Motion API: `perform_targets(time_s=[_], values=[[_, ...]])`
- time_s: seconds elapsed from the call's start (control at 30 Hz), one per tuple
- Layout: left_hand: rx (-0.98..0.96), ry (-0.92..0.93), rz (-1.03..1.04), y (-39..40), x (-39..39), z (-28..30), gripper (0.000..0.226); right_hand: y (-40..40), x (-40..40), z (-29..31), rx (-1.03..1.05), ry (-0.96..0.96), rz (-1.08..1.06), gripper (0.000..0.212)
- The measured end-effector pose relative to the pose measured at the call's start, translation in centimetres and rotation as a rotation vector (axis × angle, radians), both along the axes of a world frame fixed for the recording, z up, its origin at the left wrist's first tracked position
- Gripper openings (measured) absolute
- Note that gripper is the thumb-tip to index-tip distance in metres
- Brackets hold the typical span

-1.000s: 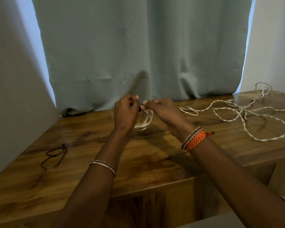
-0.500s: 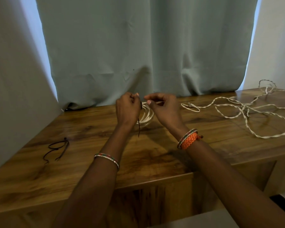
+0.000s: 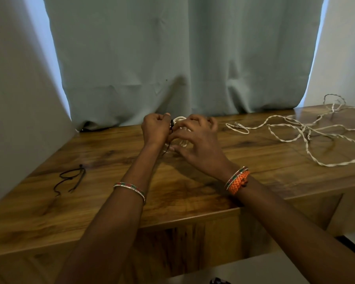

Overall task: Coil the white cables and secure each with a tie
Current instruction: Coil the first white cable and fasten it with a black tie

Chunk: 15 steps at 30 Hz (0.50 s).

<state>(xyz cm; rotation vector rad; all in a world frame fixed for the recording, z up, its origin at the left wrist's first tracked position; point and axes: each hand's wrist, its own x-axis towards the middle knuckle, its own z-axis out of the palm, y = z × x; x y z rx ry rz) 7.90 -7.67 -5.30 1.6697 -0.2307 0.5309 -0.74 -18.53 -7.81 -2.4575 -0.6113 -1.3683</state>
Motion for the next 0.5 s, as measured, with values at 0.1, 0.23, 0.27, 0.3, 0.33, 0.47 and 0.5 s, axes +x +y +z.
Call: perform_targets(time_s=[0.1, 0.23, 0.27, 0.3, 0.33, 0.47, 0.5], values=[[-0.038, 0.022, -0.034, 0.4, 0.5, -0.2, 0.045, 0.2, 0.0, 0.0, -0.052, -0.104, 0.010, 0.020], [-0.026, -0.006, -0.026, 0.3, 0.4, 0.0, 0.044, 0.5, 0.1, 0.4, 0.028, -0.181, 0.126, 0.013], [-0.020, -0.012, -0.010, 0.3, 0.4, 0.0, 0.043, 0.7, 0.2, 0.5, 0.056, -0.174, 0.140, 0.013], [-0.033, -0.021, -0.008, 0.2, 0.2, 0.0, 0.040, 1.0, 0.3, 0.7, 0.101, -0.152, 0.143, 0.014], [-0.051, -0.033, -0.013, 0.2, 0.0, 0.1, 0.036, 1.3, 0.3, 1.1, 0.174, -0.112, 0.148, 0.014], [-0.028, -0.139, 0.082, -0.2, -1.4, 0.6, 0.024, 1.9, 1.3, 3.1, 0.634, 0.034, 0.177, 0.013], [-0.025, -0.163, 0.102, -0.2, -1.6, 0.6, 0.024, 2.0, 1.8, 3.4, 0.701, 0.057, 0.163, 0.015]])
